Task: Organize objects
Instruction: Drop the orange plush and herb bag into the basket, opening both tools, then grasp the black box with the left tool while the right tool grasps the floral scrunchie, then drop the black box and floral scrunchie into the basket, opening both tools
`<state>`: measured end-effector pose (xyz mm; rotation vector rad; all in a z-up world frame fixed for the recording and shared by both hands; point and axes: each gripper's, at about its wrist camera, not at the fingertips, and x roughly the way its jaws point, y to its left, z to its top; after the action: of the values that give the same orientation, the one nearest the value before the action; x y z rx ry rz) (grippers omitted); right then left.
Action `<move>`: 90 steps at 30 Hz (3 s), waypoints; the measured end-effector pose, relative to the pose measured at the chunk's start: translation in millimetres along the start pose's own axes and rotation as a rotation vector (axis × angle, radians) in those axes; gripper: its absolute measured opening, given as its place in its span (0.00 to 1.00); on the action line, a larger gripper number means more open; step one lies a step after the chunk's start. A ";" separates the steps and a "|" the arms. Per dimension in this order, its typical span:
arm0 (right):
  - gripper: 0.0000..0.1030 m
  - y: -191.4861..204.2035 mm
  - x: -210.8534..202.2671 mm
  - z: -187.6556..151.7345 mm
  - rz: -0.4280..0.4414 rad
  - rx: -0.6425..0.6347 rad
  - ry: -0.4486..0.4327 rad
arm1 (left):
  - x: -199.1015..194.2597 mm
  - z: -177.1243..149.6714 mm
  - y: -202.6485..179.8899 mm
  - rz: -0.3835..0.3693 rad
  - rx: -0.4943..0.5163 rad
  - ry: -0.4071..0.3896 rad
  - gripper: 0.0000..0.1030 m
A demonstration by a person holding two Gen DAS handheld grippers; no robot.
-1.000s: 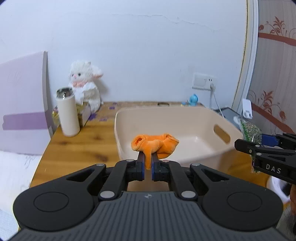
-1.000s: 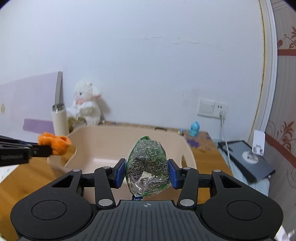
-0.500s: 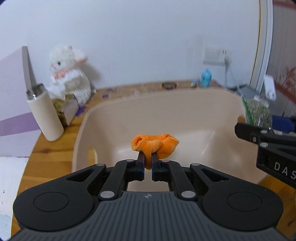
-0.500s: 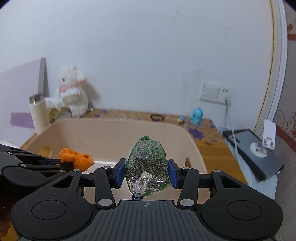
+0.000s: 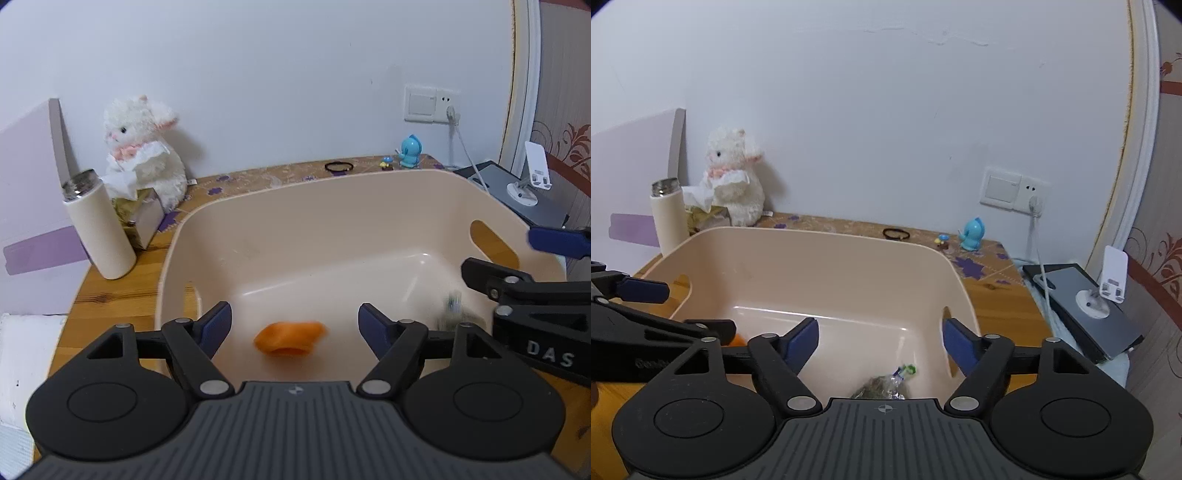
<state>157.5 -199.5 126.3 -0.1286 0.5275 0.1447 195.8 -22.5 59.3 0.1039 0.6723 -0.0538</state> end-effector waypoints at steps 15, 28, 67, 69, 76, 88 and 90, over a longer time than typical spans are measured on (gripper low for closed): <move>0.85 -10.3 -51.2 -50.1 0.001 -0.053 0.062 | -71.0 -48.5 1.5 -0.009 0.018 -0.031 0.80; 0.85 -16.2 -20.7 -98.0 0.069 -0.002 0.203 | -41.5 -100.0 -15.9 -0.083 0.039 0.147 0.80; 0.12 -22.7 -61.0 -85.8 0.083 0.044 0.085 | -68.2 -99.1 3.1 -0.147 0.024 0.129 0.33; 0.12 -22.6 -66.4 -80.5 0.082 0.041 0.064 | -76.3 -94.6 5.9 -0.142 0.026 0.106 0.33; 0.12 -24.8 -78.7 -55.3 0.081 0.049 -0.025 | -94.6 -74.1 13.1 -0.128 0.023 0.022 0.33; 0.12 -20.0 -60.9 -11.7 0.084 0.064 -0.119 | -77.4 -15.4 18.4 -0.072 0.001 -0.074 0.33; 0.12 -20.8 -52.7 -6.2 0.085 0.068 -0.117 | -68.1 -6.8 16.4 -0.066 0.002 -0.076 0.33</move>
<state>113.0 -226.4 149.6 -0.0309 0.4203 0.2159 139.7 -4.3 97.8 0.0811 0.6000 -0.1211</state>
